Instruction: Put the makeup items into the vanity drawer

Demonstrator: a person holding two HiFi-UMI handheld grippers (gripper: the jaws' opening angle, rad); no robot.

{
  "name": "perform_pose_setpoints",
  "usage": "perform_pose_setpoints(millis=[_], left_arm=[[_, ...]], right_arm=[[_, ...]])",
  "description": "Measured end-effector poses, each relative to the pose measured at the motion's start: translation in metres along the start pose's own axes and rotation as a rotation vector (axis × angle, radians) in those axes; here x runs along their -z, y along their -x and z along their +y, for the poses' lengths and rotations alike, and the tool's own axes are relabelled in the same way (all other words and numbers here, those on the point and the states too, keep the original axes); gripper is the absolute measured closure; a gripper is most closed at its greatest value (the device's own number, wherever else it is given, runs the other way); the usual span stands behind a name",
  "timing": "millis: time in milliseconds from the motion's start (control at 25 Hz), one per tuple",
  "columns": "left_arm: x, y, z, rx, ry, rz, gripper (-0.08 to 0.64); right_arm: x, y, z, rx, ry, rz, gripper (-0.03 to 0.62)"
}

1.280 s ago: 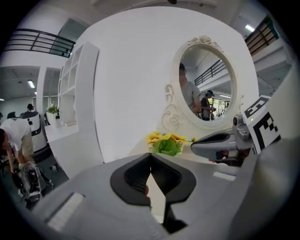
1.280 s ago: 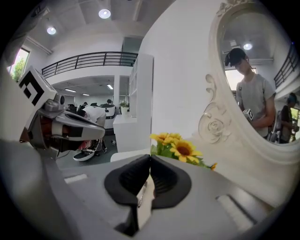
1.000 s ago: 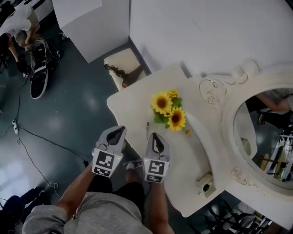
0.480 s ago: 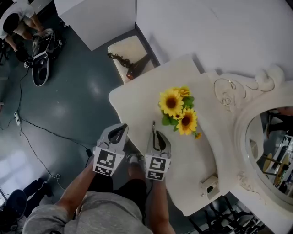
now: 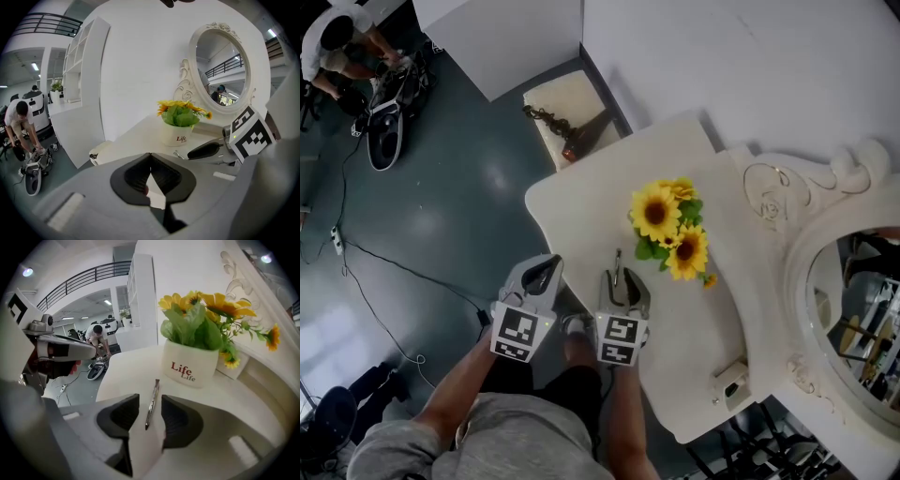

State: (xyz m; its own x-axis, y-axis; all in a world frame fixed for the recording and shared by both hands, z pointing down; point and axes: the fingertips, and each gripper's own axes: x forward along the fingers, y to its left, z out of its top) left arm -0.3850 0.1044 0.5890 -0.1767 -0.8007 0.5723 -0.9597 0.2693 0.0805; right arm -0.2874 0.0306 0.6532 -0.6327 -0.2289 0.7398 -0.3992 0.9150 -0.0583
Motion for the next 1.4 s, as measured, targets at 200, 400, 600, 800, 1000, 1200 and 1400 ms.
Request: perform_pose_setpoints(millis=[200, 400, 600, 800, 1000, 1200, 1400], left_arm=[[0.002, 0.001, -0.001, 0.0, 0.001, 0.001, 0.549], [0.004, 0.002, 0.001, -0.006, 0.0, 0.002, 0.549], [0.002, 0.005, 0.002, -0.007, -0.003, -0.007, 0.549], [-0.009, 0.01, 0.0, 0.0, -0.02, -0.03, 0.549], [-0.032, 0.016, -0.011, 0.022, -0.055, -0.069, 0.549], [-0.065, 0.023, -0.034, 0.071, -0.11, -0.127, 0.549], [-0.097, 0.032, -0.065, 0.131, -0.167, -0.179, 0.549]], right_arm=[[0.004, -0.002, -0.001, 0.013, 0.024, 0.029, 0.462], [0.005, -0.004, 0.0, 0.03, 0.051, 0.042, 0.511], [0.005, -0.005, -0.001, 0.047, 0.061, 0.042, 0.557], [-0.002, 0.004, -0.003, 0.056, 0.044, 0.018, 0.558], [-0.015, 0.03, -0.009, 0.08, 0.026, -0.031, 0.558], [-0.032, 0.065, -0.021, 0.13, 0.028, -0.093, 0.558], [-0.042, 0.108, -0.04, 0.201, 0.0, -0.148, 0.559]])
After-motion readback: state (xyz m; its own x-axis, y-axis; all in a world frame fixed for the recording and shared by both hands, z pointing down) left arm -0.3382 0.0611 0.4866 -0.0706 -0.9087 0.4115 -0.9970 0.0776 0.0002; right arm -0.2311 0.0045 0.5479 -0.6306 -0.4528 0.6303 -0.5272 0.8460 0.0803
